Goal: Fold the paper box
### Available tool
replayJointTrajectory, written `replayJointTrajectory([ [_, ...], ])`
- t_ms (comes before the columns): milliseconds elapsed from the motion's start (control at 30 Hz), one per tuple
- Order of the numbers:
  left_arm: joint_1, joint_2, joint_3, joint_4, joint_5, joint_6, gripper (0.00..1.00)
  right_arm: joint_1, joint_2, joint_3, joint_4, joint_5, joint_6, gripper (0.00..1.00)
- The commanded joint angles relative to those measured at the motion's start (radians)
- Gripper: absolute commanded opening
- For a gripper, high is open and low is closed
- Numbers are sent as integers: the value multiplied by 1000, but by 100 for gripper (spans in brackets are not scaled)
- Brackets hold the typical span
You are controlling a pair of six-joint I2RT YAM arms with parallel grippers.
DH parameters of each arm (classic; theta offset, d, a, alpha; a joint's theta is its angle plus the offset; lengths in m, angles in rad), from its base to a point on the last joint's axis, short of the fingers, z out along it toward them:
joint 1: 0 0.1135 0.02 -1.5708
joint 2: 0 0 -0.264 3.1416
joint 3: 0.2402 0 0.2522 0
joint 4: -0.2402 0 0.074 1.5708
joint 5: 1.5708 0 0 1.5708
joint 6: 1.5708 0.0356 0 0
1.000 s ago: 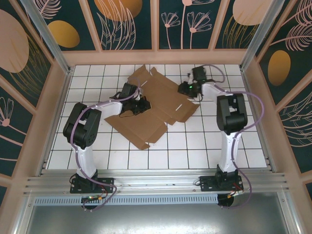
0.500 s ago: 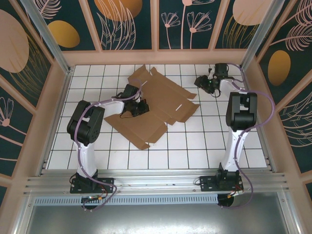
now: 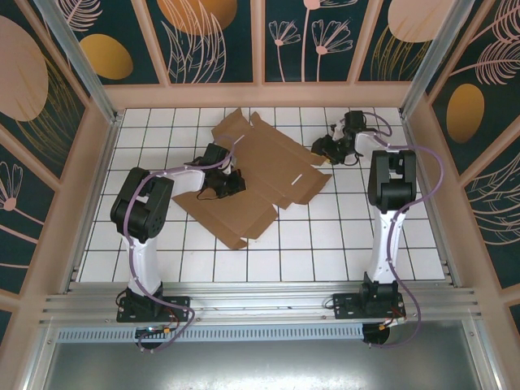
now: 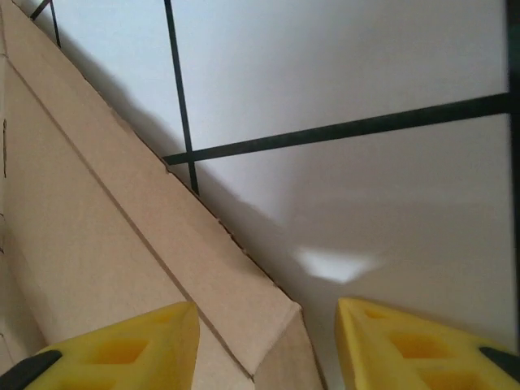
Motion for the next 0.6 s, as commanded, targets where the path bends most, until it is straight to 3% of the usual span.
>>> replayJointTrajectory([
  [0, 11, 4, 15, -48, -34, 15, 2, -16, -38, -58, -6, -32, 21, 46],
  [200, 16, -4, 25, -23, -12, -3, 2, -42, -57, -206, 197, -227, 121, 31],
  [433, 30, -11, 53, -4, 46, -22, 2, -79, -116, -388, 504, -368, 259, 7],
  [567, 48, -21, 86, 10, 87, -55, 6, -81, -193, -487, 674, -398, 282, 5],
])
